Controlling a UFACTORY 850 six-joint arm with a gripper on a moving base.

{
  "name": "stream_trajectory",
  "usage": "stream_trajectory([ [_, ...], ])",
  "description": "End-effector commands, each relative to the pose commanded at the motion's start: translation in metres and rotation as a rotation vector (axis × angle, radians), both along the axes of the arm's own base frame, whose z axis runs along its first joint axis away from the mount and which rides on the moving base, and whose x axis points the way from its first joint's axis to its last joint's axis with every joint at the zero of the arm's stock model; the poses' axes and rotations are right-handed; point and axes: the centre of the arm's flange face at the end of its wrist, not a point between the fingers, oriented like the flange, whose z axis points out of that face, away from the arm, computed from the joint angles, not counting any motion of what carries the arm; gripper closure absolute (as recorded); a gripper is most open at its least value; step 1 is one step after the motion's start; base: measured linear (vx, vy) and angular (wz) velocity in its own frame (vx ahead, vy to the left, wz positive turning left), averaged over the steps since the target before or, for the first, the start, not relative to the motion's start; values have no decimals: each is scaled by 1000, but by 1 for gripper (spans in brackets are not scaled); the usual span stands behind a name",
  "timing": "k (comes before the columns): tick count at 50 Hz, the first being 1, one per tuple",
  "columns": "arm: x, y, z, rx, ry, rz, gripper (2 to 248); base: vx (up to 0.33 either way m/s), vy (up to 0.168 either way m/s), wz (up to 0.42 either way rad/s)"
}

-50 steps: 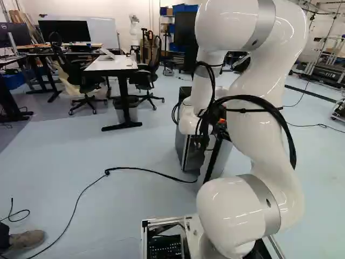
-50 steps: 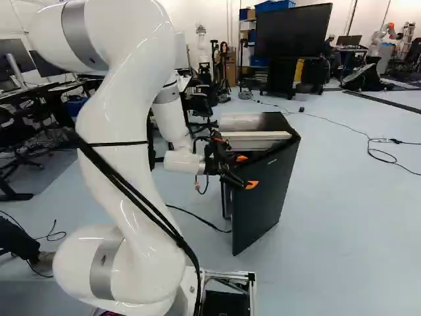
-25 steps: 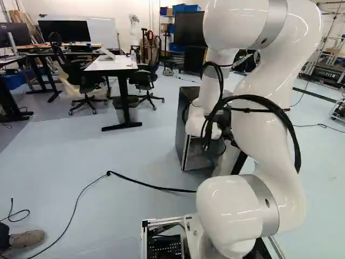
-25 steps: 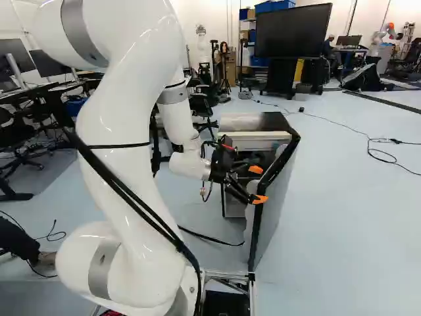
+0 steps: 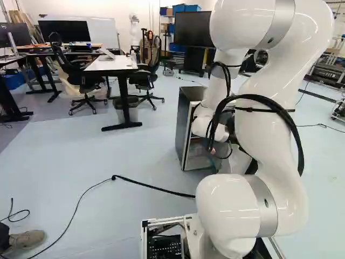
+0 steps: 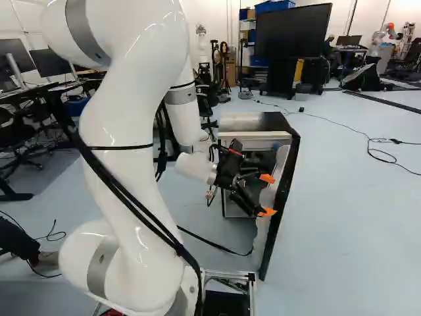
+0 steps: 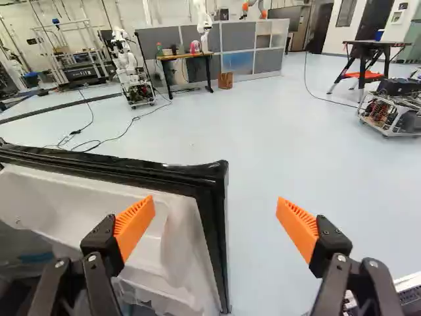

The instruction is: Open the fridge door

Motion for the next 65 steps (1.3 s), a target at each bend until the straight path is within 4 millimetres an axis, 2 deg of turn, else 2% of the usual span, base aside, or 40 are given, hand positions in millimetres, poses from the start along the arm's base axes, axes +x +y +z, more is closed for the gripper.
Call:
stream_trajectory([
  [8, 1, -5, 0, 0, -6, -28, 3, 0, 0, 0],
  [20, 9, -27, 0, -1, -30, -118, 3, 0, 0, 0],
  [65, 40, -131, 3, -22, -150, -429, 3, 0, 0, 0],
])
